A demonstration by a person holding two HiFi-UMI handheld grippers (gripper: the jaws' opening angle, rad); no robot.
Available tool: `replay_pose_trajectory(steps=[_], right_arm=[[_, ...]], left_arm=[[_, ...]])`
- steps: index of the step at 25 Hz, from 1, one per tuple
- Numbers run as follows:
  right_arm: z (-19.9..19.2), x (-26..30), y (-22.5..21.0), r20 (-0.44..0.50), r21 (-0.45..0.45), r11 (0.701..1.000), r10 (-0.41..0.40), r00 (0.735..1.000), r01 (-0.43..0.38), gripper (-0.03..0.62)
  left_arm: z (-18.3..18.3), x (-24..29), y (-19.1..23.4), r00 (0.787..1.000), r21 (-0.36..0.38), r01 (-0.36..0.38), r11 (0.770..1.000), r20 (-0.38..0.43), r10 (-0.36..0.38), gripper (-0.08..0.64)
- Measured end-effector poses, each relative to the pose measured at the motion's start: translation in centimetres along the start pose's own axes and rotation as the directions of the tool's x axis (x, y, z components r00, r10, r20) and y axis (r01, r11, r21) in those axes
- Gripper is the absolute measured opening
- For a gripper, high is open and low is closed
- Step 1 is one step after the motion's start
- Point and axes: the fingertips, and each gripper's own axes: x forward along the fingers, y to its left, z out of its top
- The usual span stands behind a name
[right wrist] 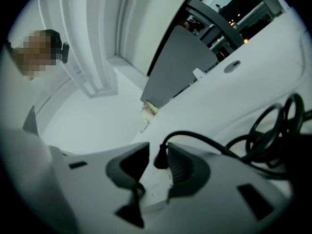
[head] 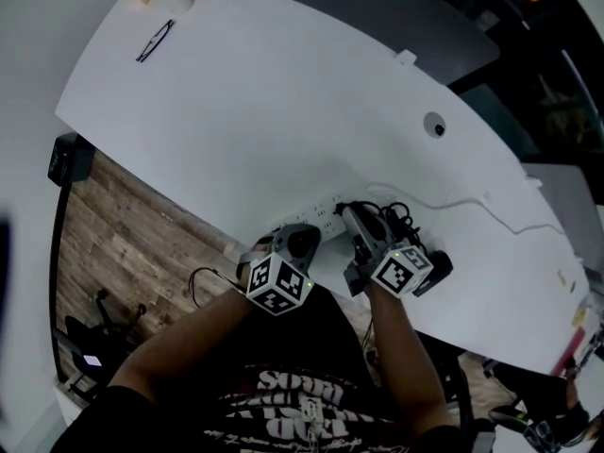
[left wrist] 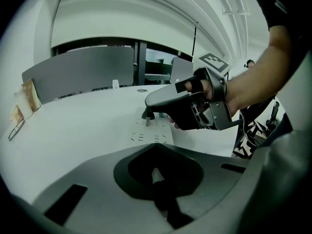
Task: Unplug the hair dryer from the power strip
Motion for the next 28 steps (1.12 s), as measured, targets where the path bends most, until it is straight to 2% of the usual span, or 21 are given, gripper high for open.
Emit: replay_pose_trajectory(steps=[5,7,10,12,15,17,20,21,23,25,28], right_arm=[[1.1,0.2,0.0,0.055,0.163,0.987,-0.004,0.998,-0.006,0.144],[1.7,-0.3,-0.4,0.114,0.199,0.98,-0.023,0.993,0.0,0.077],[1.8,-2.4,0.5,0.176,0.099,0.994,0.034,0.984,-0.052,0.075],[1.1,-3.8,1.2,0.17,0.042,0.997,0.063,0.983,-0.071,0.075],[-1.2,-4.4,0.6,0.084,-0.043,0.999,-0.001,0.996,0.005,0.067],[-1.7,-4.1,-0.1,0.058,-0.049,0.998,-0.026,0.998,0.029,0.069],[-1.5,-3.4,0.2,0.01,-0.072,0.997,-0.035,0.999,0.036,0.123],[-1.5,-3.2,0.5,-0.004,-0.064,0.997,-0.031,1.0,0.031,0.129],[-1.3,-2.8,0.7,-0.015,-0.011,1.0,-0.029,0.999,0.028,0.149],[-1.0,-2.5,0.2,-0.009,0.041,0.998,-0.046,0.999,0.046,0.155],[-0.4,-2.1,-0.1,-0.005,0.086,0.995,-0.049,0.999,0.049,0.16]], left_arm=[[0.0,0.0,0.0,1.0,0.019,-0.012,1.0,0.008,0.012,0.025],[-0.1,-0.1,0.0,1.0,0.022,-0.015,1.0,0.008,0.014,0.025],[-0.1,-0.1,-0.1,1.0,0.021,-0.014,1.0,0.005,0.014,0.025],[-0.1,0.0,-0.1,1.0,0.021,-0.012,1.0,0.005,0.012,0.025],[-0.1,-0.1,0.0,1.0,0.027,-0.017,0.999,0.007,0.017,0.025],[-0.2,-0.1,0.0,1.0,0.029,-0.022,0.999,0.002,0.022,0.025],[-0.3,0.1,0.1,1.0,-0.015,0.0,1.0,-0.021,0.0,0.025],[0.1,0.0,0.2,1.0,-0.039,0.014,0.999,-0.013,-0.014,0.025],[1.7,-0.5,0.7,0.997,-0.068,0.047,0.997,0.062,-0.042,0.025],[3.8,-0.9,1.1,0.987,-0.054,0.085,0.995,0.144,-0.076,0.025],[5.8,-0.1,1.9,0.981,-0.007,0.099,0.995,0.169,-0.097,0.025]])
